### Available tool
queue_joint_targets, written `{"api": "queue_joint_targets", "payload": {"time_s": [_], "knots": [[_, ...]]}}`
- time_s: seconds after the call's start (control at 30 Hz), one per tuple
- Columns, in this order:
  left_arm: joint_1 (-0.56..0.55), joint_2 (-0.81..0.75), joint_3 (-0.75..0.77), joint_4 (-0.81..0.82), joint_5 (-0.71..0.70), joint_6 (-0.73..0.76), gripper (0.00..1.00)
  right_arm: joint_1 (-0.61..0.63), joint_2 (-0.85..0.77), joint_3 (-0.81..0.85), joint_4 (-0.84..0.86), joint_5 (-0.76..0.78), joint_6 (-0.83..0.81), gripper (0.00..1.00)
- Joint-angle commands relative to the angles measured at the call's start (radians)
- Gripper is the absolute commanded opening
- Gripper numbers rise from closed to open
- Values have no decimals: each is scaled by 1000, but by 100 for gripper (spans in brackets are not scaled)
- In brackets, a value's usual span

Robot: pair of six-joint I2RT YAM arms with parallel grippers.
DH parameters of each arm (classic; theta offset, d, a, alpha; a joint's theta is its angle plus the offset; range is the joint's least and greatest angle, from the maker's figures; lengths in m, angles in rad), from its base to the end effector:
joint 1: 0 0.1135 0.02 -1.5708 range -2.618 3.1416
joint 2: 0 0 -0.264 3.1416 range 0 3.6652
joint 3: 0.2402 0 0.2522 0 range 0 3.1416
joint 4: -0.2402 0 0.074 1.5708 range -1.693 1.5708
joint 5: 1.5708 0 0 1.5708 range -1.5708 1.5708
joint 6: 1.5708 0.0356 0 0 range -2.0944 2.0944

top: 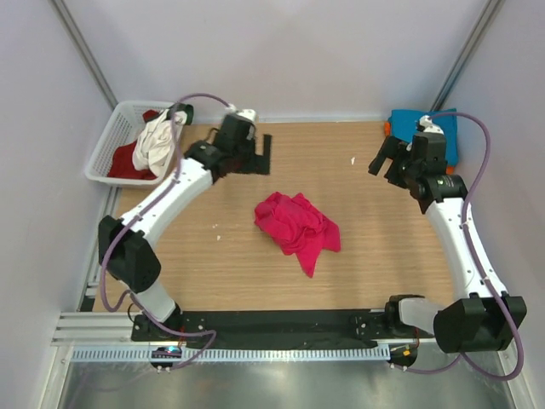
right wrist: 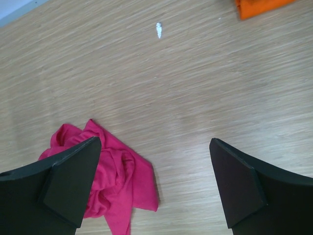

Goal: Fold and stack the t-shirts
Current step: Grab the tshirt from the pile, then flatten the tshirt out

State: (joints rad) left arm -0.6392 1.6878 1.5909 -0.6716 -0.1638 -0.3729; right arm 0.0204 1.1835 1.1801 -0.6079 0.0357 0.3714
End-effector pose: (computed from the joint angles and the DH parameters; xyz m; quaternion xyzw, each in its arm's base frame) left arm 0.3075 -0.2214 0.3359 0.0902 0.9136 -0.1228 0.3769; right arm 0.2552 0.0039 0.3542 0.1630 0.8719 0.0743 0.4557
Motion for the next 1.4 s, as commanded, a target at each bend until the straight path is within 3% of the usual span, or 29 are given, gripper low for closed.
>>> {"api": "queue_joint_targets", "payload": {"time_s": [0.0, 0.1, 0.23, 0.37, 0.4, 0.67, 0.87, 0.97, 1.0, 1.13, 1.37], "knots": [[196, -85, 40, -35, 114, -40, 100, 41, -28, -31, 10, -72, 53, 100], [225, -132, -61, -48, 158, -60, 100, 102, -28, -103, 36, -91, 116, 100], [223, -238, -361, 67, 266, -135, 94, 296, -27, -232, 111, -89, 187, 98], [225, -336, -477, 151, 364, -158, 93, 421, 42, -290, 191, -40, 244, 95], [223, -349, -488, 170, 386, -156, 93, 434, 66, -292, 192, 33, 270, 93], [164, -300, -482, 287, 396, -136, 94, 463, 260, -313, 312, 109, 281, 58], [119, -258, -457, 291, 351, -104, 95, 483, 332, -301, 364, 52, 268, 56], [112, -225, -450, 302, 375, -98, 95, 493, 361, -306, 401, 52, 259, 47], [108, -214, -445, 305, 386, -92, 94, 492, 370, -306, 416, 49, 264, 43], [69, -142, -425, 297, 360, -43, 95, 495, 390, -258, 425, 56, 274, 3], [12, -48, -384, 343, 307, -55, 93, 495, 299, -82, 268, 141, 170, 1]]}}
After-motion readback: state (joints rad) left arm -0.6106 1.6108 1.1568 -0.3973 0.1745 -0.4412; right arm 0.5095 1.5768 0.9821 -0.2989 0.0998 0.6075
